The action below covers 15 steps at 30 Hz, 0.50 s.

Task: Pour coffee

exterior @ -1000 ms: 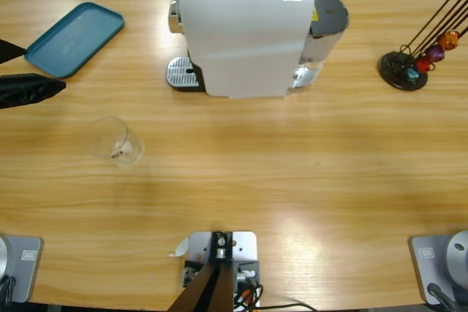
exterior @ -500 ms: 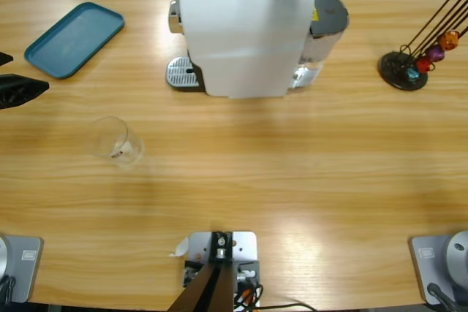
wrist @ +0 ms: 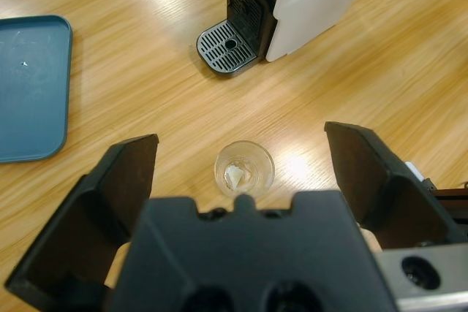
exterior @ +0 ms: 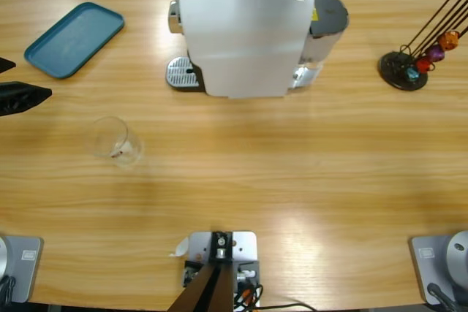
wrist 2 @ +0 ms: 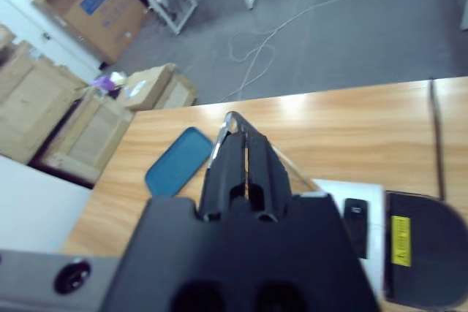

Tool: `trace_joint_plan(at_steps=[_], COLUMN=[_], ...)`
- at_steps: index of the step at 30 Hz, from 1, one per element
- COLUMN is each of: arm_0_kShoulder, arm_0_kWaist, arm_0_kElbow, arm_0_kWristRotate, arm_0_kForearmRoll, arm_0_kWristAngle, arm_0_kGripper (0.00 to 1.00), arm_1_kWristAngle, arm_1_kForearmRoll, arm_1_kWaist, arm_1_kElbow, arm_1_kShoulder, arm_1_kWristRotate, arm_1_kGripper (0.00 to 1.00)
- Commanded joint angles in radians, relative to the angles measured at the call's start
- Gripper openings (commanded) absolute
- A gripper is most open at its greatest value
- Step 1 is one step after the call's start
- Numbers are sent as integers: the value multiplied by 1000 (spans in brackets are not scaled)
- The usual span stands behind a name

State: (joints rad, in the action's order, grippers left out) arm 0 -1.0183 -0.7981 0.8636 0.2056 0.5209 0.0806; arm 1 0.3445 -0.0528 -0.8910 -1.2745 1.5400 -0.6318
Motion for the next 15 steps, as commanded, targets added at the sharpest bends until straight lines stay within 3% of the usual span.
trace_joint_plan(at_steps=[1, 15], arm_0_kShoulder=[24, 16], arm_0_kWaist=[8, 8], arm_0_kElbow=[-35, -44], arm_0_kWristRotate=[9, 9], arm_0_kForearmRoll=[11, 11], arm_0_kWristAngle=[5, 4], arm_0_kGripper=[987, 987], arm_1_kWristAngle=[-133, -157], arm_1_kForearmRoll=[65, 73], arm_1_kWaist=[-31, -8], arm_1_kElbow=[4, 12], arm_1_kShoulder=[104, 149], arm_1_kWristRotate=[-29, 17], arm_1_kGripper=[0, 0])
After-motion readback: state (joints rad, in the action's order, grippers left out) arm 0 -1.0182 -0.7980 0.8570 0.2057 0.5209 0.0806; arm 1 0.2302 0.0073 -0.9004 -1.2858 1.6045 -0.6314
